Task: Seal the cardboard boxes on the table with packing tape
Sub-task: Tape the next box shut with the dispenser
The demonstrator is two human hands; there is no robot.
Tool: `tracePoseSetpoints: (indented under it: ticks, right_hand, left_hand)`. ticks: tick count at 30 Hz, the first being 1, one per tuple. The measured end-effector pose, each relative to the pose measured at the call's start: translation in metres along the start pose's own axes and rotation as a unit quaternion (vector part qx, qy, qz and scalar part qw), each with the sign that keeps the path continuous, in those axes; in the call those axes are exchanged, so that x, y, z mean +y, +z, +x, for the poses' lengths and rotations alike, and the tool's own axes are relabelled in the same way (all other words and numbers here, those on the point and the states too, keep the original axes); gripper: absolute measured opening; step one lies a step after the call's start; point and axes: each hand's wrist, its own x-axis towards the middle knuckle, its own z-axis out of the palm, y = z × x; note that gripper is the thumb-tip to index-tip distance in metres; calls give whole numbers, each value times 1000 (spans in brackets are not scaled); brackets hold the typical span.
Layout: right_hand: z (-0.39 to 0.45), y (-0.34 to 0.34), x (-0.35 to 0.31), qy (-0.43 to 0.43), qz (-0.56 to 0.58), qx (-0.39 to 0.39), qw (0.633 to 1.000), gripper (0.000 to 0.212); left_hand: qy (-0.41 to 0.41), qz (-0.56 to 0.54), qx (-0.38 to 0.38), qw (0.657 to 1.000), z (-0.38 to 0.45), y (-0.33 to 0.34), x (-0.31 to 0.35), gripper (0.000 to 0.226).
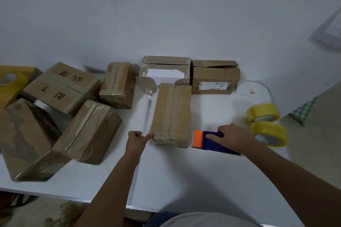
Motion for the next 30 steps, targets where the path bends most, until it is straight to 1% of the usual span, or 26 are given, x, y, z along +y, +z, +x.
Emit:
tracePoseSetpoints:
  ticks: [9, 15, 19, 21, 23, 24, 26, 30]
  right_hand:
    - [2, 7, -19, -3, -8, -26, 1000, 59]
    - [-5, 17, -37, 25, 14, -41, 999, 63]
    - [-10, 17, -41, 36, 22, -49, 998, 58]
    - [-12, 16, -42, 37, 23, -55, 998, 56]
    - [-13, 15, -44, 37, 23, -56, 997, 55]
    - [-13, 14, -44, 37, 22, -56, 998, 55]
    - [-14, 14, -44, 38, 20, -56, 998, 56]
    - [-16, 13, -46, 39, 16, -51, 998, 56]
  left_hand:
    - [11, 11, 8, 1000, 15, -10, -1, 54]
    - [21, 45, -29, 998, 25, -23, 2, 54]
    - [30, 76, -56, 995, 24, -26, -1, 54]
    - [36, 86, -60, 994, 24, -29, -3, 45]
    - [54, 73, -50, 995, 25, -33, -4, 22]
    - [69, 72, -45, 994, 26, -37, -4, 15]
    - [103, 110, -42, 988, 28, -43, -2, 20]
    - [153, 220, -32, 963, 29, -50, 3, 26]
